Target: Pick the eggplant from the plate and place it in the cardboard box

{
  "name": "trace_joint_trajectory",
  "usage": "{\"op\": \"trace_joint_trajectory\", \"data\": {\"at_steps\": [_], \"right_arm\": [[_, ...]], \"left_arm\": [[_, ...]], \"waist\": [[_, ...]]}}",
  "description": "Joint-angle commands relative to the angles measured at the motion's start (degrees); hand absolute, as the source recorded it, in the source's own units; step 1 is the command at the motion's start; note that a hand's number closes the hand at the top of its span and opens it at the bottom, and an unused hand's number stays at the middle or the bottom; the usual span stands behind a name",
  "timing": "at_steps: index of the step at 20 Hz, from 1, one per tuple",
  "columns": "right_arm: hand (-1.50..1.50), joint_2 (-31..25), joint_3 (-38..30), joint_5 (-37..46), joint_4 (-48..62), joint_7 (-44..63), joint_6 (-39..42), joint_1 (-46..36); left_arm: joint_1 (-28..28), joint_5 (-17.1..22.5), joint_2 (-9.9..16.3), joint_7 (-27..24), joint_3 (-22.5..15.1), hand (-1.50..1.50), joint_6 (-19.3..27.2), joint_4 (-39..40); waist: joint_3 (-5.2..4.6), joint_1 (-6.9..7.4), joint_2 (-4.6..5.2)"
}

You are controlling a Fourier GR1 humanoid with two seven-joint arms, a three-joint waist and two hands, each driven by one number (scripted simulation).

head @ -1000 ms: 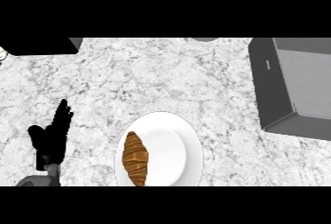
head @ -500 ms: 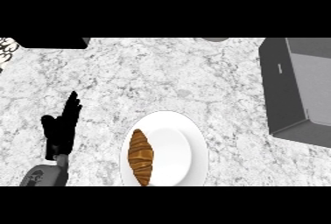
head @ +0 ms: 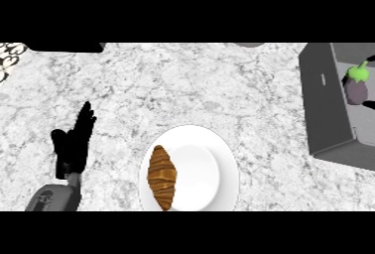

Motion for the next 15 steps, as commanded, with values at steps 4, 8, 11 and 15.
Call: {"op": "trace_joint_trajectory", "data": {"at_steps": [4,8,11,15], "right_arm": [[-1.50,7.23,-6.87,-3.68,12.43,-10.33,10.74,-3.85],[-1.50,7.97,-12.78,-10.30,15.15,-15.48,19.54,-4.45],[-1.50,5.96,-16.70,-14.56,18.76,-14.04,29.20,-5.46],[-1.50,2.87,-20.16,-16.19,26.36,-15.19,36.31,-4.28]], "left_arm": [[-2.33,-0.37,0.05,4.05,0.05,0.00,0.25,-1.33],[-2.08,0.41,0.81,3.30,1.67,0.00,0.00,-1.01],[-0.81,-0.38,-1.03,0.78,0.67,0.00,0.49,-0.29],[0.39,-0.06,-1.25,-0.85,0.92,0.00,-0.74,0.91]], "waist": [[0.09,-0.44,-0.15],[0.18,-0.28,0.12],[0.09,-0.72,0.02],[0.07,-0.73,0.11]]}}
